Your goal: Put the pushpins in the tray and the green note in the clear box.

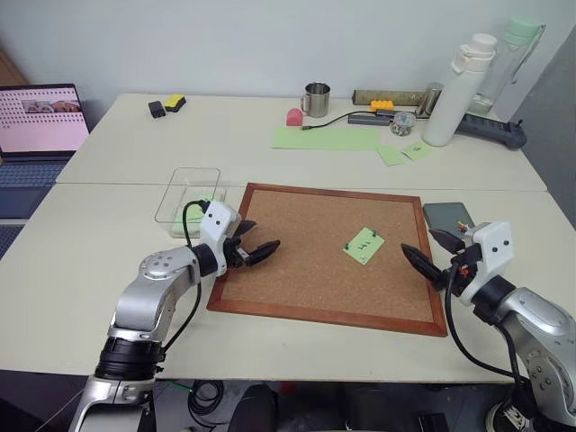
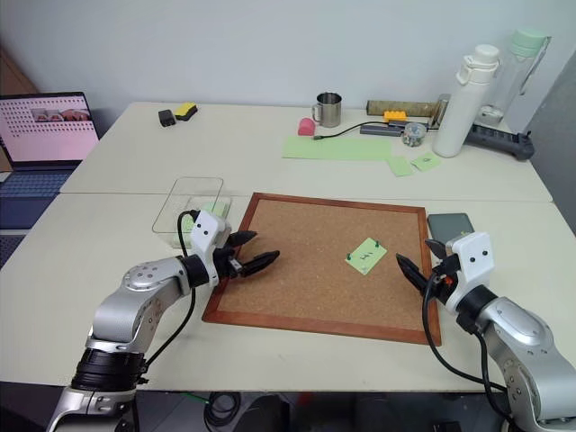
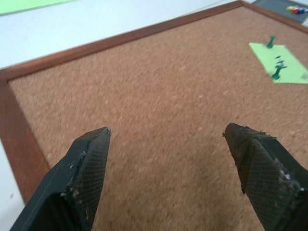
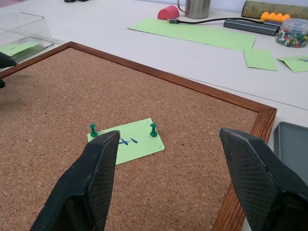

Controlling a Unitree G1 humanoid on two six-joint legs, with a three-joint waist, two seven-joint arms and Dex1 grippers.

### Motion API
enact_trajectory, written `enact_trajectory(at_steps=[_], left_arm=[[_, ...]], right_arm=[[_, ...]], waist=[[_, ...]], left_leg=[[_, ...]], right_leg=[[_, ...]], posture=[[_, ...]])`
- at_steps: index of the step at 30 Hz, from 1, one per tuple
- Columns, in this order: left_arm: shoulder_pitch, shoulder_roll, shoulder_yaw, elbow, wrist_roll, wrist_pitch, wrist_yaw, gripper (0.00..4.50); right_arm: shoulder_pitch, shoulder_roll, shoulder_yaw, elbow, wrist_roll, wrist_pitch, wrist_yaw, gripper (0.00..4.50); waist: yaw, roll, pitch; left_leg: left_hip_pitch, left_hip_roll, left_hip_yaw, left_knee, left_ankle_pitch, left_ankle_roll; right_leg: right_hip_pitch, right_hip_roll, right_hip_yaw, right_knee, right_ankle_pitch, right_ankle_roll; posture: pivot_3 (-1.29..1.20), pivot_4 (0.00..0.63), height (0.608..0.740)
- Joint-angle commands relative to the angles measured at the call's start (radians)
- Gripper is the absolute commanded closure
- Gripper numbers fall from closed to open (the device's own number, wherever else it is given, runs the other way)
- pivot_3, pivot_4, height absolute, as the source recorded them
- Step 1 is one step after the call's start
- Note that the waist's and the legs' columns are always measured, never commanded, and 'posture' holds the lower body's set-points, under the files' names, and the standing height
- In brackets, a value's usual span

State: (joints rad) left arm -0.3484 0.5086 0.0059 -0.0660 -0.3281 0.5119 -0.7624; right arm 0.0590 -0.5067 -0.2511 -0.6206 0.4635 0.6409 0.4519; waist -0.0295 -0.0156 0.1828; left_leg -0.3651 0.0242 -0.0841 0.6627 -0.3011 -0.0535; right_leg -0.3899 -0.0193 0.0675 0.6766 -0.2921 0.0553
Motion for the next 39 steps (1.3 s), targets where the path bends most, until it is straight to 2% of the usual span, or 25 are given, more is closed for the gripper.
enact_trajectory(at_steps=[1,3,4,12,15,23,32,36,39], left_arm=[[-0.025,0.006,0.012,0.000,-0.019,-0.038,-0.035,0.47],[-0.038,0.005,0.011,0.007,-0.027,-0.056,-0.058,0.83],[-0.045,0.003,0.013,0.008,-0.037,-0.054,-0.070,0.84],[-0.087,0.003,0.004,0.020,-0.076,-0.045,-0.142,2.39],[-0.085,0.009,-0.021,0.020,-0.060,-0.047,-0.156,2.82],[-0.134,-0.017,-0.065,0.055,-0.056,-0.065,-0.189,4.44],[-0.135,-0.034,-0.100,0.085,-0.034,-0.105,-0.209,4.44],[-0.116,-0.042,-0.158,0.141,0.018,-0.163,-0.232,4.44],[-0.125,-0.072,-0.194,0.231,0.079,-0.200,-0.191,4.44]], right_arm=[[0.001,-0.012,-0.017,-0.035,0.004,-0.020,-0.002,1.04],[-0.006,-0.007,-0.011,-0.029,0.012,-0.022,0.004,1.02],[-0.011,-0.005,-0.007,-0.024,0.017,-0.023,0.009,1.02],[-0.057,-0.019,0.023,0.018,0.029,-0.026,0.063,1.02],[-0.073,-0.016,0.045,0.036,0.027,-0.027,0.074,1.02],[-0.162,-0.010,0.138,0.181,-0.043,-0.087,0.093,1.02],[-0.227,0.006,0.199,0.319,-0.121,-0.146,0.086,1.02],[-0.252,0.035,0.226,0.367,-0.142,-0.179,0.095,1.02],[-0.290,0.059,0.244,0.421,-0.156,-0.195,0.094,1.02]], waist=[[0.000,0.000,0.000],[0.000,0.000,0.000],[0.000,0.000,0.000],[-0.001,0.000,0.000],[-0.001,0.000,0.000],[-0.001,0.000,0.000],[-0.002,0.000,0.000],[-0.002,0.000,0.000],[-0.002,0.000,0.000]], left_leg=[[0.000,0.000,0.000,0.000,0.000,0.000],[0.000,0.000,0.000,0.000,0.000,0.000],[0.000,0.000,0.000,0.000,0.000,0.000],[0.000,0.000,0.000,0.000,0.000,0.000],[0.000,0.000,0.000,0.000,0.000,0.000],[0.000,0.000,0.000,0.000,0.000,0.000],[0.000,0.000,0.000,0.000,0.000,0.000],[0.000,0.000,0.000,0.000,0.000,0.000],[0.000,0.000,0.000,0.000,0.000,0.000]], right_leg=[[0.000,0.000,0.000,0.000,0.000,0.000],[0.000,0.000,0.000,0.000,0.000,0.000],[0.000,0.000,0.000,0.000,0.000,0.000],[0.000,0.000,0.000,0.000,0.000,0.000],[0.000,0.000,0.000,0.000,0.000,0.000],[0.000,0.000,0.000,0.000,0.000,0.000],[0.000,0.000,0.000,0.000,0.000,0.000],[0.000,0.000,0.000,0.000,0.000,0.000],[0.000,0.000,0.000,0.000,0.000,0.000]], posture=[[0.00,0.150,0.740],[0.00,0.150,0.740],[0.00,0.150,0.740],[0.00,0.150,0.740],[0.00,0.150,0.740],[0.00,0.150,0.740],[0.00,0.150,0.740],[0.00,0.150,0.740],[0.00,0.150,0.740]])
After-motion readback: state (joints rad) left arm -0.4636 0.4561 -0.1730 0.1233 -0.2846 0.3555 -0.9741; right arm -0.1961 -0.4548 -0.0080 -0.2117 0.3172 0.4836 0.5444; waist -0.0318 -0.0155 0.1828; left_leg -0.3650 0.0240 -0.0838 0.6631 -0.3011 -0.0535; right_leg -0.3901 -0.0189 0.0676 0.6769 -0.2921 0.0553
